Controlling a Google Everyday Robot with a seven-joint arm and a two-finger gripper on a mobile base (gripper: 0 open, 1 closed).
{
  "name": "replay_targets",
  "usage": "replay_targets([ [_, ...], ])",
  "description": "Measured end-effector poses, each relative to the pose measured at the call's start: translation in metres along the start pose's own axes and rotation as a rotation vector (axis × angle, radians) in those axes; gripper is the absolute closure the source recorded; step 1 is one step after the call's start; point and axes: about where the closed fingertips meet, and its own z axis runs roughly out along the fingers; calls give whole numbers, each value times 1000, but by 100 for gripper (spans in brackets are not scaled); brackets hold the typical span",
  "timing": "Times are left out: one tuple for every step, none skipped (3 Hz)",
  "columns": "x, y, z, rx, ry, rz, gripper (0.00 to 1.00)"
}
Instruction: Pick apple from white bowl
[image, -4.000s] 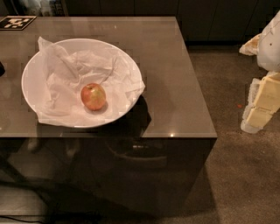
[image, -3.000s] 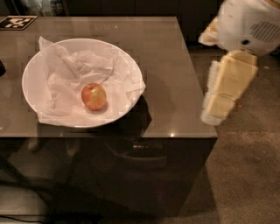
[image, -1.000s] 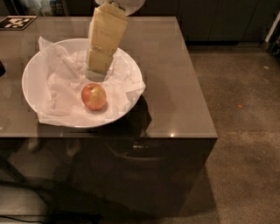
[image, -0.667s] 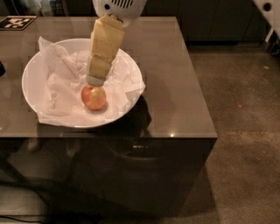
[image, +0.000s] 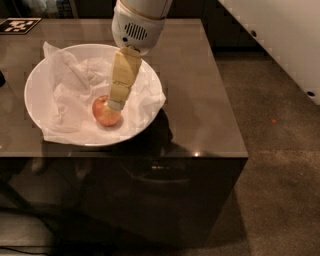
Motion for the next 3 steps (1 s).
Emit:
replay_targets([
  [-2,-1,2,4,-5,-2,0],
  [-10,-8,23,-4,5,-10,0],
  [-17,-14,37,-13,15,-10,0],
])
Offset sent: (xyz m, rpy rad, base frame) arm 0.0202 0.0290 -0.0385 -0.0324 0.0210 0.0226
